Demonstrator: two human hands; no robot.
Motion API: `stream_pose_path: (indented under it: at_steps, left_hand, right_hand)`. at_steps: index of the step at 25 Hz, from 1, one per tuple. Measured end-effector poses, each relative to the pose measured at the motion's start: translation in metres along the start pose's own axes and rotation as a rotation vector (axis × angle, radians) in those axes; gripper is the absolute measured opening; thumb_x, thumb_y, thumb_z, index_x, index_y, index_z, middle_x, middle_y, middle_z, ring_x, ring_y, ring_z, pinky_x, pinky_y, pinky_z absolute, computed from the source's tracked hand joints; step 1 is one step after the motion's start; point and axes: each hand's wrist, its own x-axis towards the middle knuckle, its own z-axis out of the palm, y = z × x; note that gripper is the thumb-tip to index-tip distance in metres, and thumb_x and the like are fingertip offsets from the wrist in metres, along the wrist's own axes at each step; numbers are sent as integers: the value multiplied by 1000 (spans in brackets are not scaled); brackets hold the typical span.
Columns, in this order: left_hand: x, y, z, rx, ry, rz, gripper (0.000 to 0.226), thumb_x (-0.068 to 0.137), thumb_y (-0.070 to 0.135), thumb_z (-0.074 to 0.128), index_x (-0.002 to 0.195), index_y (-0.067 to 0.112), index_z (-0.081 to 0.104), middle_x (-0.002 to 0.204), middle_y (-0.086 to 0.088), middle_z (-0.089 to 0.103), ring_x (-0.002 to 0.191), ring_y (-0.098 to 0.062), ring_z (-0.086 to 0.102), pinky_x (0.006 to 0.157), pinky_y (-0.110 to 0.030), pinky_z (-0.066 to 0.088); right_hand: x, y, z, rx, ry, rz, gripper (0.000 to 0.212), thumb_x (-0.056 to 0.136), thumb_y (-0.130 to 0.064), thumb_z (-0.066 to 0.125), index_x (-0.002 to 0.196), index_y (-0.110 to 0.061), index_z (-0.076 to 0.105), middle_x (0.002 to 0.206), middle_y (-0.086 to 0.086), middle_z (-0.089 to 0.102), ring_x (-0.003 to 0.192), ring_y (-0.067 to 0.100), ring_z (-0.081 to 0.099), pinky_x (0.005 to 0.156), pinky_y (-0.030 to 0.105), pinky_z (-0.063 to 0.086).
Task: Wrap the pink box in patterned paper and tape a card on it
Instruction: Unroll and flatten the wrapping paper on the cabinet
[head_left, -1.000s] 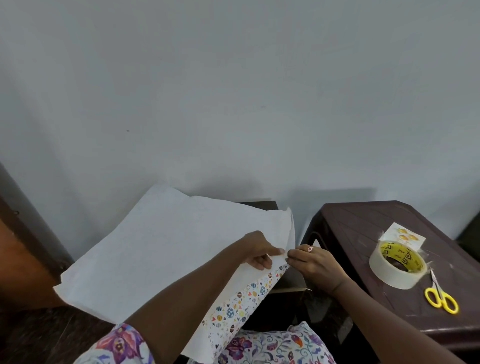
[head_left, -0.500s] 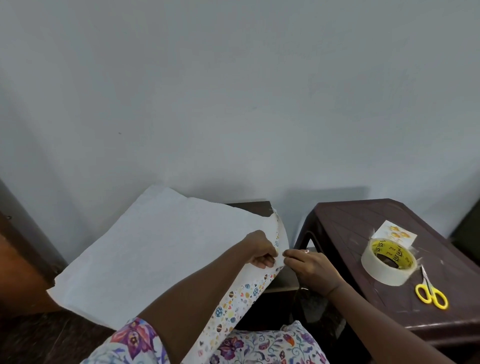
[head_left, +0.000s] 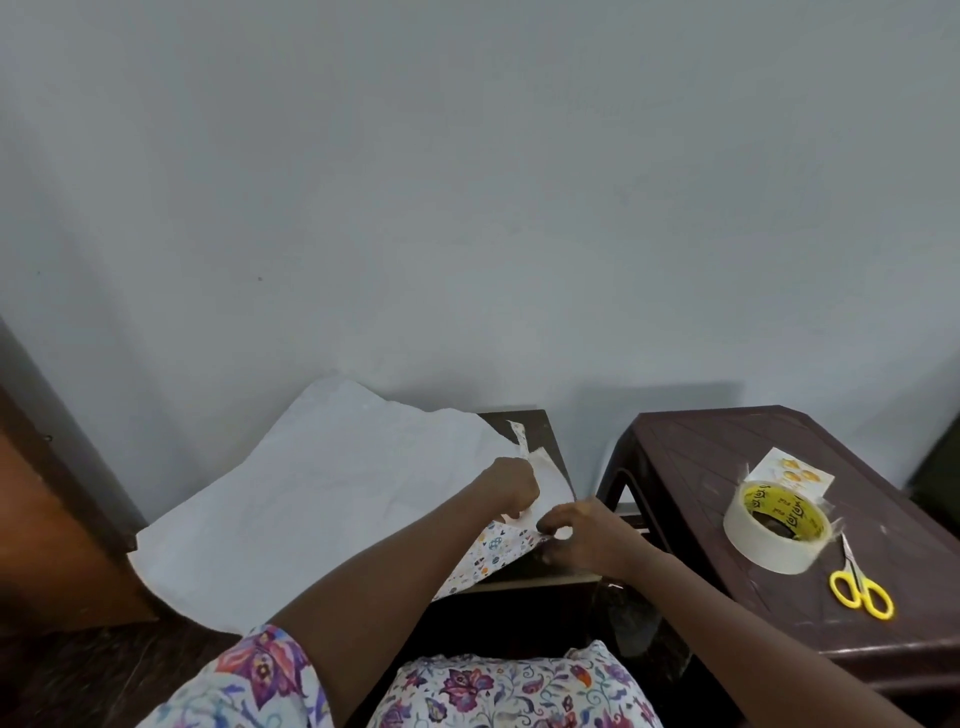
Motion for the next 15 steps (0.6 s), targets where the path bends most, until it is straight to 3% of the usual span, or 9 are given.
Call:
stream_pose_path:
  at_steps: [2, 3, 7, 9, 13, 15]
  left_hand:
    - [1, -4, 5, 84, -17, 20, 19, 96, 6, 41, 96, 2, 59, 87, -12, 63, 72, -22, 64, 43, -19, 45]
    - [0, -4, 7, 133, -2, 37, 17, 96, 6, 42, 95, 1, 58, 92, -14, 64, 75, -22, 63, 46, -21, 45]
    - [-3, -3, 17, 250, 143, 94, 26, 96, 13, 37, 113, 0, 54, 115, -19, 59, 93, -33, 58, 70, -31, 41]
    - [-3, -1, 18, 320, 202, 102, 27, 96, 13, 37, 115, 3, 52, 117, -16, 58, 105, -34, 57, 75, -32, 37]
    - [6, 2, 19, 368, 278, 64, 31, 95, 7, 36, 121, 4, 52, 120, -14, 58, 109, -31, 58, 82, -33, 43]
    - [7, 1, 15, 391, 330, 50, 32, 96, 5, 35, 125, 2, 49, 122, -14, 57, 112, -31, 57, 88, -34, 45]
  right_hand:
    - [2, -9, -7, 193, -184, 174, 17, 71, -22, 77, 87, -20, 71, 86, -9, 63, 86, 10, 57, 81, 23, 42]
    - [3, -12, -10, 263, -216, 226, 21, 70, -23, 79, 90, -20, 71, 88, -8, 62, 88, 10, 57, 81, 22, 41]
    - [2, -17, -10, 562, -144, 266, 18, 65, -11, 82, 69, -20, 68, 82, 1, 68, 83, 15, 61, 80, 29, 44]
    - [0, -16, -5, 691, -152, 281, 18, 68, -1, 79, 73, -16, 72, 83, -1, 73, 81, 11, 65, 79, 24, 48]
    - [2, -11, 2, 638, -150, 313, 11, 69, -5, 79, 66, -13, 73, 79, 6, 73, 72, 8, 61, 72, 21, 44]
    - [1, -9, -1, 603, -182, 340, 23, 67, 0, 78, 62, -22, 74, 78, -5, 72, 75, 2, 64, 73, 13, 44]
